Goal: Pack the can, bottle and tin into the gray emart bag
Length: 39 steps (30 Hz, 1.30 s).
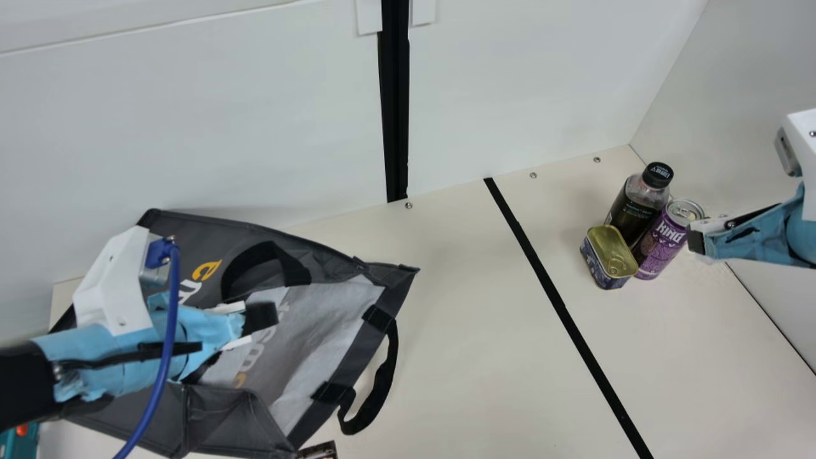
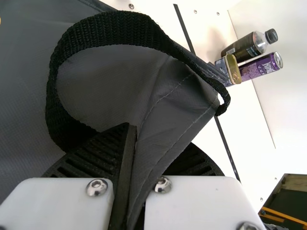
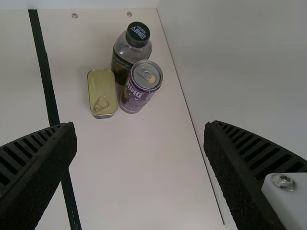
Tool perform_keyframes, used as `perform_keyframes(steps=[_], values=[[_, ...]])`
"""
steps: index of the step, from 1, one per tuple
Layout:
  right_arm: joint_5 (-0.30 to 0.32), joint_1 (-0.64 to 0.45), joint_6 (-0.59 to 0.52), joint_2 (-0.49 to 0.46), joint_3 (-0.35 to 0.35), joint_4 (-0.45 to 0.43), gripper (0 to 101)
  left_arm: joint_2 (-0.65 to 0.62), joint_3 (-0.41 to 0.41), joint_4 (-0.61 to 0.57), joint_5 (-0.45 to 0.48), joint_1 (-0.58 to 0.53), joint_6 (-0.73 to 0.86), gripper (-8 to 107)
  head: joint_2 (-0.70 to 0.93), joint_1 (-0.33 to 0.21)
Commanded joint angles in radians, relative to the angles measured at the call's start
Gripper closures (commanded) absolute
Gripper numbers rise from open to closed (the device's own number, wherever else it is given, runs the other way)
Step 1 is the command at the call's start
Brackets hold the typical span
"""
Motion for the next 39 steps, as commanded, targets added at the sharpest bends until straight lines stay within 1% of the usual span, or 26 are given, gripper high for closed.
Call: perform_keyframes(steps=[1,15,39], values=[[0.002,-0.005,-0.003,0.013,-0.003,0.006,10,0.0,0.0,0.0,0.0,0.0,0.0,89,-0.001,-0.023],[-0.003,-0.017,-0.002,0.121,-0.028,0.04,10,0.0,0.0,0.0,0.0,0.0,0.0,89,-0.001,-0.023],[-0.063,-0.007,0.015,0.295,-0.042,0.036,10,0.0,0.0,0.0,0.0,0.0,0.0,89,-0.001,-0.023]])
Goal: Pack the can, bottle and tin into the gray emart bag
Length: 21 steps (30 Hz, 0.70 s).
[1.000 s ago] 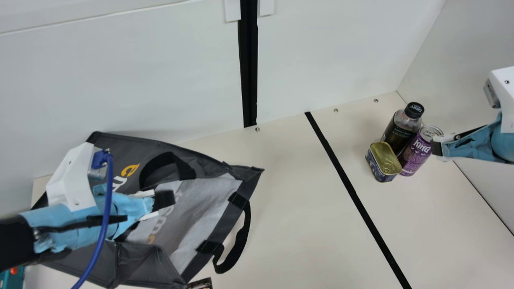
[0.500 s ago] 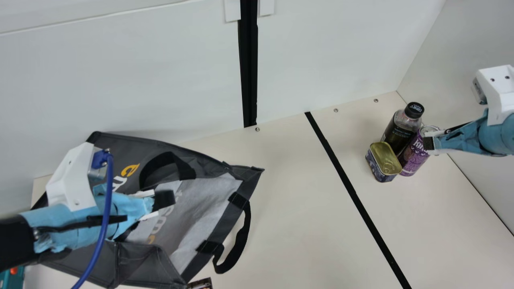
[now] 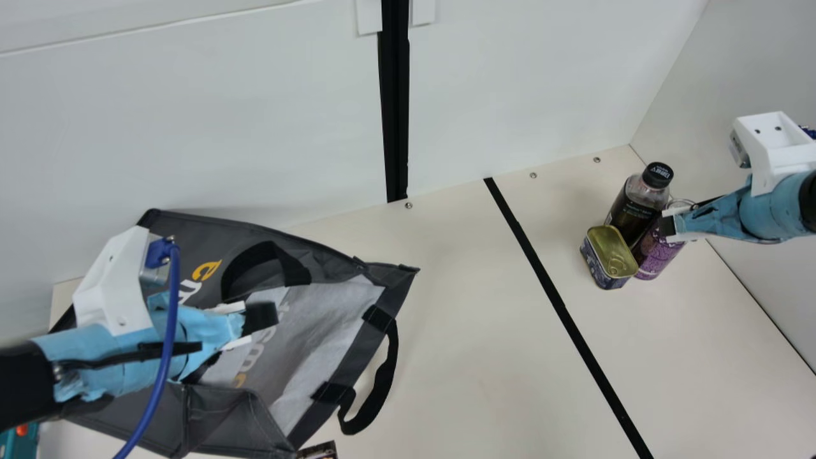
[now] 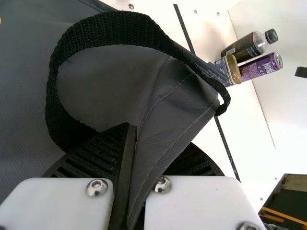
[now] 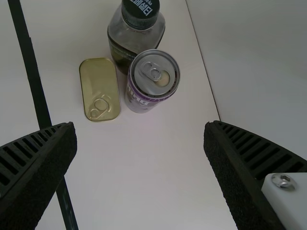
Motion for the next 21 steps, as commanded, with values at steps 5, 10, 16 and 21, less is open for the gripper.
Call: perform_keyframes(steps=[5,10,16,21], values=[[-0.013,-0.003,-0.005,0.048,-0.014,0.003,10,0.0,0.0,0.0,0.0,0.0,0.0,89,-0.001,-0.023],[-0.023,-0.008,-0.011,0.094,-0.034,0.005,10,0.0,0.0,0.0,0.0,0.0,0.0,89,-0.001,-0.023],[-0.035,-0.011,-0.022,0.15,-0.063,0.009,10,0.0,0.0,0.0,0.0,0.0,0.0,89,-0.001,-0.023],[-0.04,-0.01,-0.032,0.197,-0.09,0.014,10,0.0,0.0,0.0,0.0,0.0,0.0,89,-0.001,-0.023]])
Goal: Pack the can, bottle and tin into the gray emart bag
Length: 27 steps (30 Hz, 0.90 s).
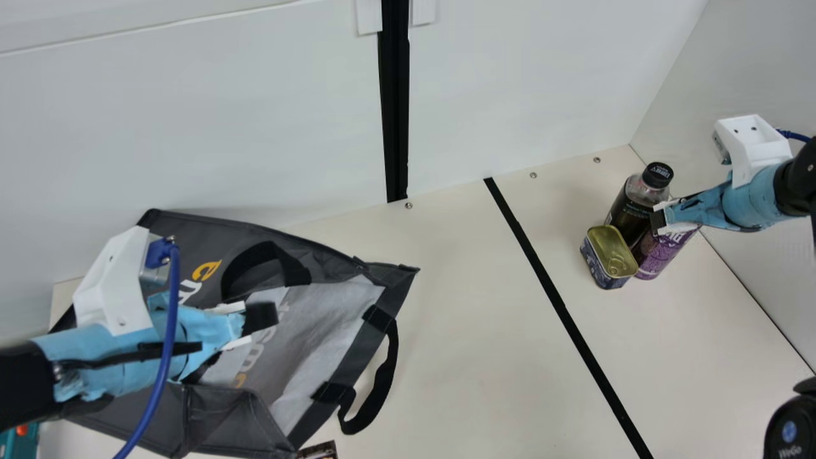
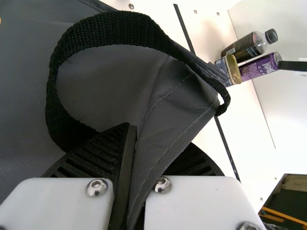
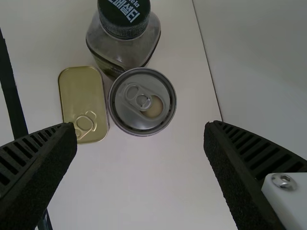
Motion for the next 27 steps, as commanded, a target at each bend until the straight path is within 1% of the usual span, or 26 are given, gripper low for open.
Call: perform_keyframes(steps=[1,14,27], values=[[0.001,0.0,-0.005,0.018,-0.01,0.003,10,0.0,0.0,0.0,0.0,0.0,0.0,89,-0.001,-0.023],[0.005,0.007,-0.013,0.133,-0.094,0.01,10,0.0,0.0,0.0,0.0,0.0,0.0,89,-0.001,-0.023],[0.023,0.01,-0.012,0.224,-0.155,0.009,10,0.0,0.0,0.0,0.0,0.0,0.0,89,-0.001,-0.023]])
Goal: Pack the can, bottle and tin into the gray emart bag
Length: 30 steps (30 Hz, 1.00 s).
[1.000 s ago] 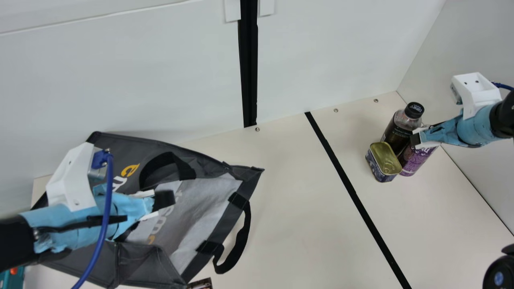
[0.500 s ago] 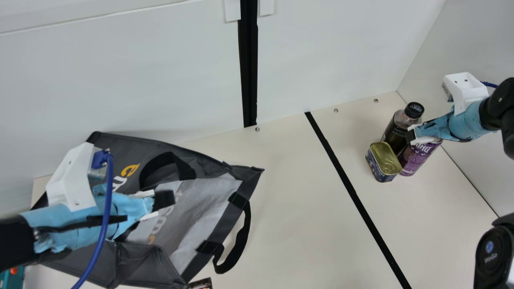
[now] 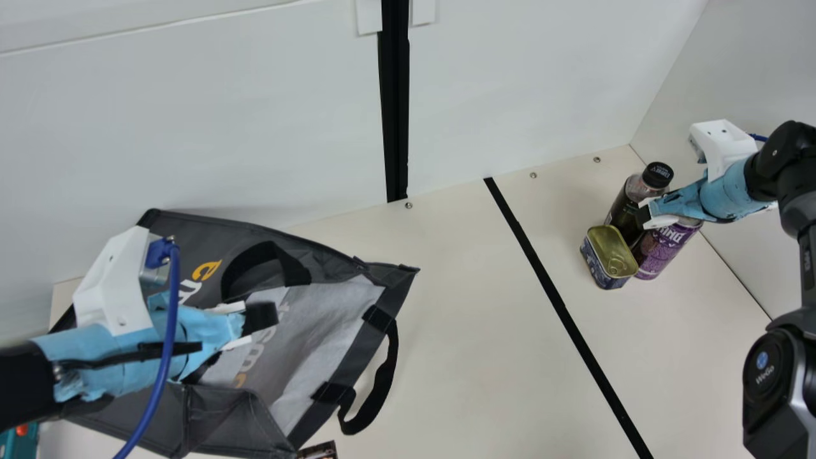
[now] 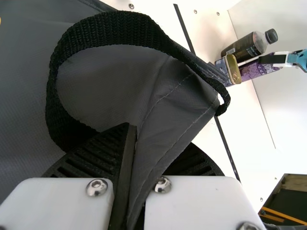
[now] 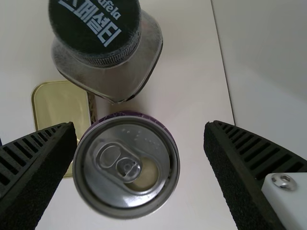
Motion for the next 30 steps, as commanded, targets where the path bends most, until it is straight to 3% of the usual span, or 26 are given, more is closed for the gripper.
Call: perform_keyframes(steps=[1,5,19,30], values=[[0.003,0.0,0.0,0.009,-0.004,-0.002,10,0.0,0.0,0.0,0.0,0.0,0.0,89,-0.001,-0.023],[0.007,0.001,-0.002,0.027,-0.013,-0.001,10,0.0,0.0,0.0,0.0,0.0,0.0,89,-0.001,-0.023],[0.021,0.001,-0.013,0.06,-0.045,0.019,101,0.0,0.0,0.0,0.0,0.0,0.0,89,-0.001,-0.023],[0.027,0.006,-0.01,0.011,-0.049,0.021,101,0.0,0.0,0.0,0.0,0.0,0.0,89,-0.001,-0.023]])
